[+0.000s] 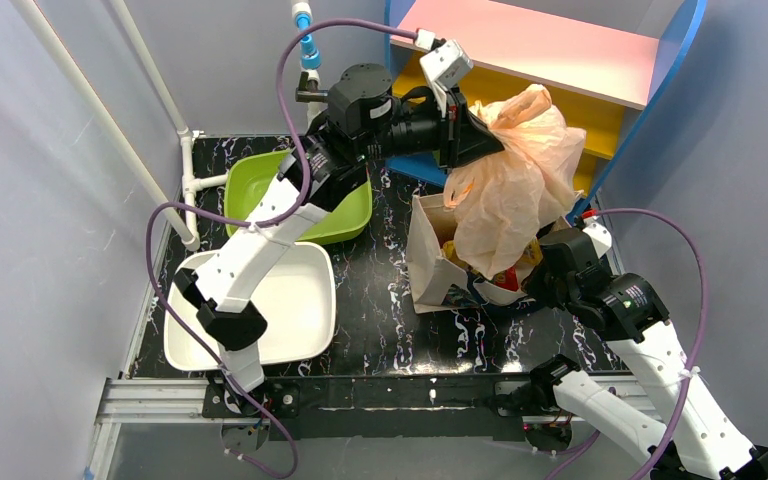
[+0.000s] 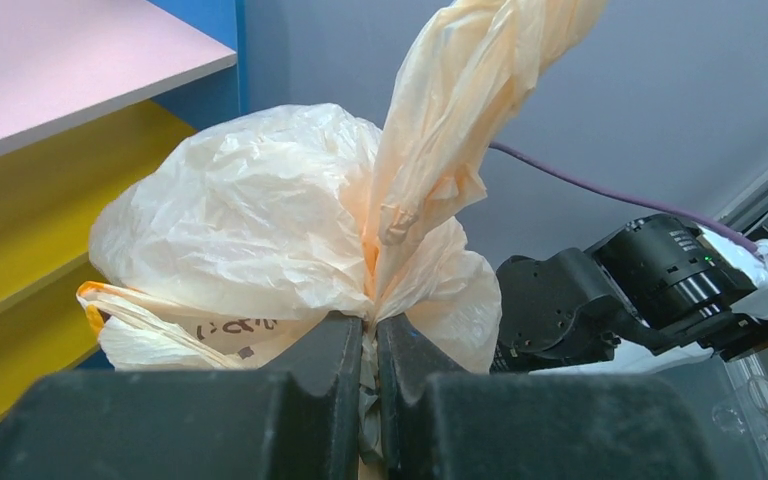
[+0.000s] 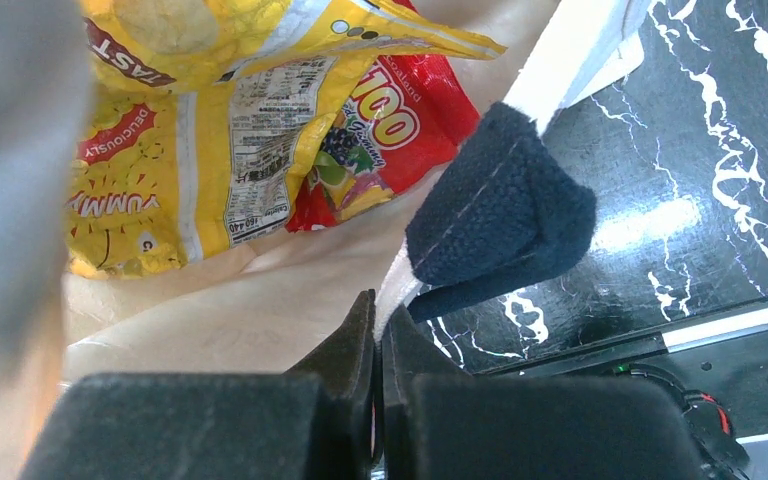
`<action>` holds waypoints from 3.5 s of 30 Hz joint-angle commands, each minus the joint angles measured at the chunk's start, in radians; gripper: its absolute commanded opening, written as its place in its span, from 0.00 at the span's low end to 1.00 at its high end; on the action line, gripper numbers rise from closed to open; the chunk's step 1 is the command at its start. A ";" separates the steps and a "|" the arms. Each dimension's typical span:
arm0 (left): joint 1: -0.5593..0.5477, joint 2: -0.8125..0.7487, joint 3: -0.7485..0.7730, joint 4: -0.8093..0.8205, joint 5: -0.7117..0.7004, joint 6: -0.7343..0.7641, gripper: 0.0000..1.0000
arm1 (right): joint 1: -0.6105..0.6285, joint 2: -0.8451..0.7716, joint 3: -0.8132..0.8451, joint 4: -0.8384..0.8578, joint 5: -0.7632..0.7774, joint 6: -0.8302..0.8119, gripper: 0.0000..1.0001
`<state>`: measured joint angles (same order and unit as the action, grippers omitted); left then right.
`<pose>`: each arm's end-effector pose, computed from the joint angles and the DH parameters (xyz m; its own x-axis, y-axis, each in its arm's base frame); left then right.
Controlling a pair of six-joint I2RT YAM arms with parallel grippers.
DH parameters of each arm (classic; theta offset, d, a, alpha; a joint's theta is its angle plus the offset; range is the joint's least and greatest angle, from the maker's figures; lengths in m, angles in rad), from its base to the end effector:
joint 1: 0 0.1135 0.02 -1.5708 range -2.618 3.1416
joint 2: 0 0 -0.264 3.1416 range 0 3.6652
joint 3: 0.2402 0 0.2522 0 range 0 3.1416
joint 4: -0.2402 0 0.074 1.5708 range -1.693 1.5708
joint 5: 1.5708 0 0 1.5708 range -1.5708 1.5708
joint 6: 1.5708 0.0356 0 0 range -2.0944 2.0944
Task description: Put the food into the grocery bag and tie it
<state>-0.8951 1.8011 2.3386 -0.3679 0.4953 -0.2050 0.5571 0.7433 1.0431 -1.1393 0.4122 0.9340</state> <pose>0.2143 -0.2944 0.5653 -0.0960 -0.1666 -0.9813 0.9805 0.1541 -0.1221 0.1036 0.0477 0.3425 -0.5826 0.5050 -0.6369 0.3549 0.8630 0.3596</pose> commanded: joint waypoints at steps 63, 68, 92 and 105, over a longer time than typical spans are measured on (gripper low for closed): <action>-0.111 0.263 -0.661 0.111 -0.311 0.028 0.00 | -0.002 -0.044 0.051 0.017 -0.188 -0.011 0.01; -0.140 0.212 -0.645 0.085 -0.356 0.054 0.00 | -0.002 -0.060 0.045 0.012 -0.186 -0.014 0.01; -0.176 -0.081 -0.392 -0.197 -0.441 0.114 0.93 | -0.002 -0.078 0.030 0.026 -0.174 -0.063 0.01; 0.061 0.224 -0.139 -0.292 -0.386 0.229 0.94 | -0.002 -0.014 0.079 0.032 -0.212 -0.105 0.01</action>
<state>-0.8417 2.0109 2.1880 -0.6144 -0.0643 0.0486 0.5556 0.7345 1.0702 -1.1313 0.2321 0.8558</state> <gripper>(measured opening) 0.980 0.031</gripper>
